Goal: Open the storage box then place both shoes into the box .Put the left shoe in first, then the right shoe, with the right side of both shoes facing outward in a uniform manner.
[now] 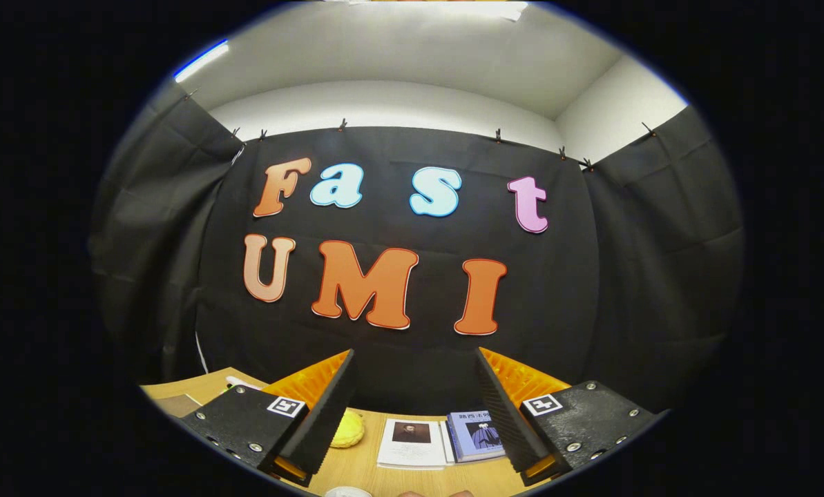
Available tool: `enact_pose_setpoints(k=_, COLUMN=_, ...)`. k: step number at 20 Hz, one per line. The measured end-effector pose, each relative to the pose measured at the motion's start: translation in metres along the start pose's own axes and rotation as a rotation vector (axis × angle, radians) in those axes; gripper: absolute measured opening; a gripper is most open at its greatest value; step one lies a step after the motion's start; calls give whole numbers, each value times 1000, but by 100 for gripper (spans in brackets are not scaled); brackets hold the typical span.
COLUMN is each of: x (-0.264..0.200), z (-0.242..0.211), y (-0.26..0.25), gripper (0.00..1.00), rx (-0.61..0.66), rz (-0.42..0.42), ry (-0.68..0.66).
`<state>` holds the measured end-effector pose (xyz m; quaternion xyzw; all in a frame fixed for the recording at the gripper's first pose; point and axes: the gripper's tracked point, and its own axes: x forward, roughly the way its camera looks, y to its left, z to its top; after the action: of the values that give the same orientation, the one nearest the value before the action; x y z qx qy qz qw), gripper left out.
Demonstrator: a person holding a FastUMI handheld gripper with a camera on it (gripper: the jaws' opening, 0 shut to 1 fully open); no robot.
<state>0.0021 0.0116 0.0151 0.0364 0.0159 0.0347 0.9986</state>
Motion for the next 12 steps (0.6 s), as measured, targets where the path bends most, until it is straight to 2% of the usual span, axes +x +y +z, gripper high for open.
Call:
enact_pose_setpoints(k=8, x=-4, z=-7, y=22, gripper=99, rx=34, rz=66, ry=44)
enact_pose_setpoints(k=12, x=-9, z=-41, y=57, gripper=99, rx=101, rz=169, ry=160)
